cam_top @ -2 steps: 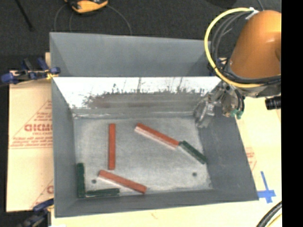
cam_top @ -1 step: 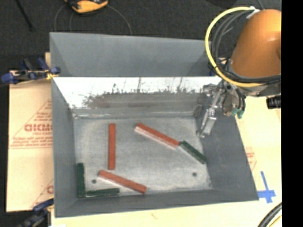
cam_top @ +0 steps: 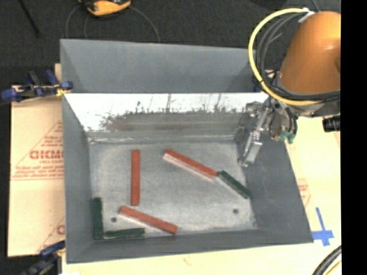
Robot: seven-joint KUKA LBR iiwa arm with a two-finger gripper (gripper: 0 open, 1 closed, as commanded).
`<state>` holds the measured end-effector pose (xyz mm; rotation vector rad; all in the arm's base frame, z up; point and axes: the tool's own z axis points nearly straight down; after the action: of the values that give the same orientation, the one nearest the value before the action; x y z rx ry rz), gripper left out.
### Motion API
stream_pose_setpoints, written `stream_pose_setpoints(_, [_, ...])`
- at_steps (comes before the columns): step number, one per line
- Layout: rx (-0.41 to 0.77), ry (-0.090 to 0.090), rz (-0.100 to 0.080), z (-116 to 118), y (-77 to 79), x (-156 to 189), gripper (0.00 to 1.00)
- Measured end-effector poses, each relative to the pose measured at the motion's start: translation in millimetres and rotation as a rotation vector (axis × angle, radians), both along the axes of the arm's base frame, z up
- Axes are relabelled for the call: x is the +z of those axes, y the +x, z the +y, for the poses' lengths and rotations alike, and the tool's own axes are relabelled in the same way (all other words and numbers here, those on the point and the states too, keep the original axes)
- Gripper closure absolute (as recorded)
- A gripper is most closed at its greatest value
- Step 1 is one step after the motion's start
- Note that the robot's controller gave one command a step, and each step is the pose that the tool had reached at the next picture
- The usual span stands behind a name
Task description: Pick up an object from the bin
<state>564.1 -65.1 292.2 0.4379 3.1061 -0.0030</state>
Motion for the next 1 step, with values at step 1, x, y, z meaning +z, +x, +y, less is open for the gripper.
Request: stream_pose_setpoints(1, [0.0, 0.0, -0.001, 0.3, 0.1, -0.5, 0.0])
